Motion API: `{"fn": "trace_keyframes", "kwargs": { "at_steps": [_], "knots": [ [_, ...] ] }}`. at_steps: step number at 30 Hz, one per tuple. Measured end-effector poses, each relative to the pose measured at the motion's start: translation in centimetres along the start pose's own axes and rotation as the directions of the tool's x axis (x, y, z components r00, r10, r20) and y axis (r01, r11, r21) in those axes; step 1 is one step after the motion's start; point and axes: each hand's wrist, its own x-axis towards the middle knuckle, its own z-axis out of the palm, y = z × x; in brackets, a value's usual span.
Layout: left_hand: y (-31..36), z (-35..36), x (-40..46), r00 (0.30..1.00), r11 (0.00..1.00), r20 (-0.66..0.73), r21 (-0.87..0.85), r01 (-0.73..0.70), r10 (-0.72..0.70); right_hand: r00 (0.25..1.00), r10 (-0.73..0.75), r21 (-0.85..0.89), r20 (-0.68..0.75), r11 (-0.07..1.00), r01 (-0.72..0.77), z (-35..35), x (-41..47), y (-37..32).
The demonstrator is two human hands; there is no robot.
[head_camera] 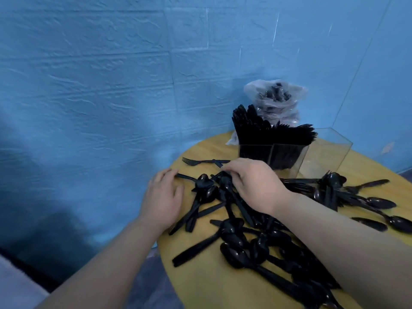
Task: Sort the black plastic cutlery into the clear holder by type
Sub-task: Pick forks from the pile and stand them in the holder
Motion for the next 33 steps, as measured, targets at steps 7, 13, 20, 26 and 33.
{"fn": "trace_keyframes", "kwargs": {
  "at_steps": [7,13,20,26,33],
  "knots": [
    [-1.1,0.2,2.8,0.998,0.998,0.048,-0.046,0.03,-0.028,0.963,0.143,-0.145,0.227,0.983,-0.112,4.2,7.9,-1.1],
    [-2.0,1.0,3.1,0.995,0.999,0.094,0.02,-0.032,0.03,0.903,0.319,-0.334,0.289,0.917,-0.217,6.5,11.7,0.1],
    [-2.1,0.9,3.1,0.988,0.99,0.069,0.028,-0.137,0.135,0.907,0.337,-0.251,0.252,0.928,-0.275,7.7,11.6,0.3],
    [-2.2,1.0,2.8,0.985,0.986,0.025,0.008,-0.169,0.169,0.962,0.26,0.021,0.084,0.965,-0.263,6.9,10.9,-0.1],
    [-1.7,0.7,2.5,0.944,0.945,0.05,-0.007,-0.326,0.326,0.978,0.152,0.285,-0.142,0.953,-0.107,1.3,7.4,-2.6]
  ]
}}
